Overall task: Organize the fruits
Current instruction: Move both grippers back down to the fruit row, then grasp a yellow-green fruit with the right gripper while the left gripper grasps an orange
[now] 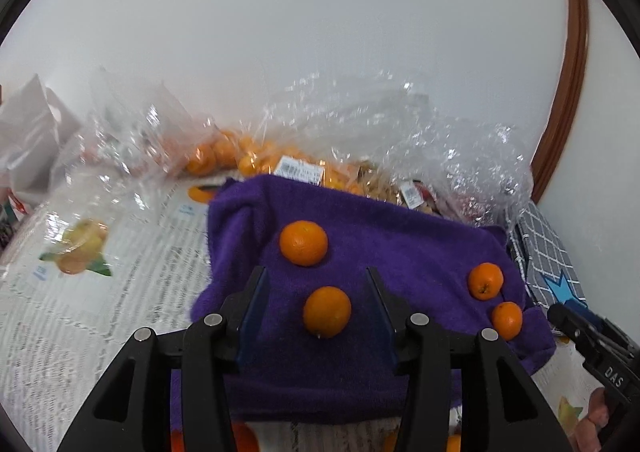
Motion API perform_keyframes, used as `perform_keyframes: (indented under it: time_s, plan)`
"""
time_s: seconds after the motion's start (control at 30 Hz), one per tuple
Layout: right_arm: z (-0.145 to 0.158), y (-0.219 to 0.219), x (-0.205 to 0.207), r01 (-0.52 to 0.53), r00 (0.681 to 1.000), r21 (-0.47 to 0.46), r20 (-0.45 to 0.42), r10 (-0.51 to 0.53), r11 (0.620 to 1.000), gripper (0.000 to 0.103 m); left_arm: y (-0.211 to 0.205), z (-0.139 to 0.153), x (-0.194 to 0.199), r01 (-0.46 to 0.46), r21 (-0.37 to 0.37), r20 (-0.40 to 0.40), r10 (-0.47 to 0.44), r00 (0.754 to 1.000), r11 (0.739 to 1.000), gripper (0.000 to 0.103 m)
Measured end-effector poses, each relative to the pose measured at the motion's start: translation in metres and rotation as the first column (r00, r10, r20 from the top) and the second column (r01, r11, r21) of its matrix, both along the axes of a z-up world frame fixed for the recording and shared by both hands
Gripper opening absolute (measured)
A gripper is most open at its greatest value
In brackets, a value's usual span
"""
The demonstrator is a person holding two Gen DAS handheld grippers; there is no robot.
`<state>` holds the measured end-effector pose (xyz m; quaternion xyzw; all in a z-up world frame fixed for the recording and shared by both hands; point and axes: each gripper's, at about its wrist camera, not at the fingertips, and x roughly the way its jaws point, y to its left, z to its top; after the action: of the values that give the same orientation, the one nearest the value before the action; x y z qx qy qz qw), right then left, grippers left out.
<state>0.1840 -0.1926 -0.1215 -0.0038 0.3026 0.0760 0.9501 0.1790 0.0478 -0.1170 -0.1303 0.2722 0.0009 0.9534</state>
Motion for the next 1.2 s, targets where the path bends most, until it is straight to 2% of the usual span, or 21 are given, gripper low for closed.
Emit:
perform_keyframes:
  time_s: [0.13, 0.23, 0.47, 0.53, 0.57, 0.6, 0.77, 0.97, 1.07, 1.13, 1.2]
  plan:
    - [-0.004, -0.001, -0.025, -0.045, 0.998, 0.057, -0.037, 0.047, 0.997, 0.057, 0.006, 0.006, -0.017, 0.021, -0.034, 0.02, -0.02, 1.0, 0.999, 0.045]
    - [-0.009, 0.005, -0.046, -0.08, 0.995, 0.052, -0.057, 0.083, 0.995, 0.051, 0.01, 0.007, -0.029, 0.02, -0.043, 0.029, -0.019, 0.999, 0.999, 0.045]
    - [-0.037, 0.03, -0.062, -0.167, 0.973, 0.032, -0.156, 0.17, 0.985, 0.047, 0.023, 0.002, -0.052, 0.014, -0.05, 0.014, -0.013, 1.0, 0.999, 0.045]
    - [-0.048, 0.037, -0.059, -0.166, 0.968, -0.007, -0.193, 0.161, 0.986, 0.04, 0.027, 0.0, -0.057, 0.009, -0.054, 0.01, -0.009, 1.0, 0.998, 0.045]
    - [-0.051, 0.039, -0.057, -0.16, 0.965, -0.026, -0.213, 0.151, 0.987, 0.029, 0.028, -0.001, -0.057, 0.01, -0.056, 0.003, -0.01, 1.0, 0.998, 0.045]
    - [-0.054, 0.04, -0.054, -0.162, 0.961, -0.029, -0.232, 0.151, 0.986, 0.028, 0.029, -0.002, -0.058, 0.017, -0.06, -0.007, -0.017, 1.0, 0.998, 0.045]
    - [-0.056, 0.033, -0.055, -0.155, 0.962, 0.005, -0.227, 0.152, 0.988, 0.028, 0.027, -0.005, -0.061, 0.06, -0.085, -0.035, -0.063, 0.997, 0.995, 0.045]
    - [-0.053, 0.025, -0.056, -0.105, 0.971, 0.005, -0.217, 0.104, 0.994, 0.028, 0.012, -0.013, -0.064, 0.194, -0.147, -0.08, -0.207, 0.975, 0.97, 0.045]
    - [-0.056, 0.029, -0.054, -0.115, 0.965, -0.013, -0.237, 0.109, 0.993, 0.029, 0.001, -0.02, -0.066, 0.253, -0.127, -0.119, -0.268, 0.956, 0.959, 0.045]
    - [-0.059, 0.033, -0.051, -0.127, 0.957, -0.028, -0.265, 0.115, 0.992, 0.029, -0.004, -0.023, -0.067, 0.27, -0.113, -0.143, -0.285, 0.948, 0.956, 0.045]
    - [-0.059, 0.034, -0.053, -0.127, 0.96, -0.04, -0.257, 0.112, 0.991, 0.029, -0.011, -0.028, -0.066, 0.285, -0.096, -0.179, -0.298, 0.938, 0.954, 0.045]
